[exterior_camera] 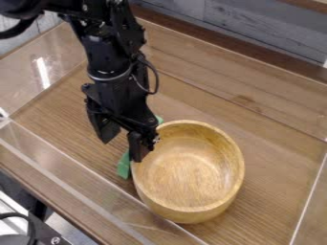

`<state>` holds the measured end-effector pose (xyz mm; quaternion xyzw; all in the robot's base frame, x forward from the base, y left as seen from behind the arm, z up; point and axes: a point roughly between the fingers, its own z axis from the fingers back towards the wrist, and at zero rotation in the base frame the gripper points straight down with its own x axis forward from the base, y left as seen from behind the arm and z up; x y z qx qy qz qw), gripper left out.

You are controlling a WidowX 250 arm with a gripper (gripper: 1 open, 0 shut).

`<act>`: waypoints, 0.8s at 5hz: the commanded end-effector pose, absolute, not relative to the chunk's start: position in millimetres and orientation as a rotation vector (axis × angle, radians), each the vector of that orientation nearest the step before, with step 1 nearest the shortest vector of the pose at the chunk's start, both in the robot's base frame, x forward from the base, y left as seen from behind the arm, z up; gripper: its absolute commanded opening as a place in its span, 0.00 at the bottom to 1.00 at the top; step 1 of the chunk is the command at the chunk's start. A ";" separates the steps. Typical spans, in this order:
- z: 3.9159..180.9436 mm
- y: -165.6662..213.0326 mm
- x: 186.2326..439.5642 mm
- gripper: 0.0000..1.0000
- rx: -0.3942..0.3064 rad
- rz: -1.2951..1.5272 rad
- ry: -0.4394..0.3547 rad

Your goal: Remove the green block from inside the brown bowl and put it on the table

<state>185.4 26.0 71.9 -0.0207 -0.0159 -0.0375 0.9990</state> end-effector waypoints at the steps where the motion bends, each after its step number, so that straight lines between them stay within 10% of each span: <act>1: 74.5 27.6 189.3 1.00 -0.039 -0.067 -0.061; 4: 65.0 28.0 188.0 1.00 -0.044 -0.074 -0.067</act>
